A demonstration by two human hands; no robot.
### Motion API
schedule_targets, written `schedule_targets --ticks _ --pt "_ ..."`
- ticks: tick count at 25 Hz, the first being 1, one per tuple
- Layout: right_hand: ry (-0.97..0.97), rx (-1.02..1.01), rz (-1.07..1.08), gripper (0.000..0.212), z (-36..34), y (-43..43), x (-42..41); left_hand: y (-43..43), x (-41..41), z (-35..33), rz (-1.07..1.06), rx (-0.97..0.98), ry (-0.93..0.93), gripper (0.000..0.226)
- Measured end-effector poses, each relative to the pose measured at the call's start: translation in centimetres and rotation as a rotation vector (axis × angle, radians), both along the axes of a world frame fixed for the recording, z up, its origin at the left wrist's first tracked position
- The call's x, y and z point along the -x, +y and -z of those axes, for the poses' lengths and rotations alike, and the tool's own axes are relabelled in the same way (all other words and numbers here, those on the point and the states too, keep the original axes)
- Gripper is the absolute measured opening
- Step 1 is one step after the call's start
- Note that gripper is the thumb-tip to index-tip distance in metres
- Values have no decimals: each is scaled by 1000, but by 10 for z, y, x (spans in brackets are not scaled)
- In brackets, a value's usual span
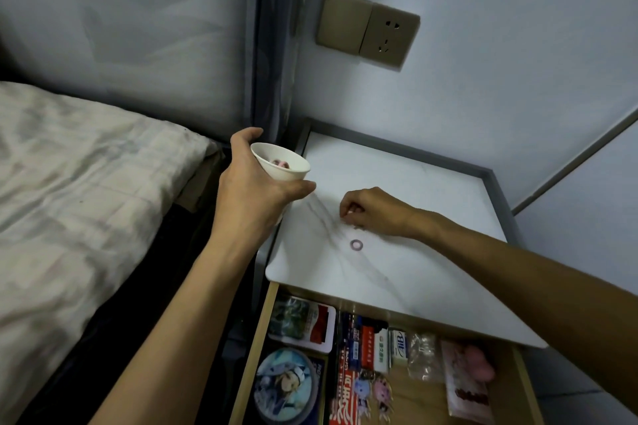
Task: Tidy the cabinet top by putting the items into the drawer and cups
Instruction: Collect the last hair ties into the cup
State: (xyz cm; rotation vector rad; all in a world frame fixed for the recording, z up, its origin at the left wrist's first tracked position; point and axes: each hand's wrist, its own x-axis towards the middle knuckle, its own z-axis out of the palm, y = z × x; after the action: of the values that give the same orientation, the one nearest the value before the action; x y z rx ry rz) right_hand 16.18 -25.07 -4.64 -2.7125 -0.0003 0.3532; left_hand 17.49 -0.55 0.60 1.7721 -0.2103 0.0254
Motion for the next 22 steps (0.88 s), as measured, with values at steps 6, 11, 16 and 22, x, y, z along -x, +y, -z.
schedule_targets --ticks 6,11,16,22 --pt "53 -80 -24 6 3 -3 44 -3 6 1 23 -19 0 93" --pt "-157 71 -72 10 19 4 58 -9 13 2 47 -42 -9 92" --pt "-125 255 -157 11 15 2 59 -16 15 3 70 -65 -8 93" --pt "-128 333 -79 12 10 3 58 -21 23 5 124 -115 -23 95"
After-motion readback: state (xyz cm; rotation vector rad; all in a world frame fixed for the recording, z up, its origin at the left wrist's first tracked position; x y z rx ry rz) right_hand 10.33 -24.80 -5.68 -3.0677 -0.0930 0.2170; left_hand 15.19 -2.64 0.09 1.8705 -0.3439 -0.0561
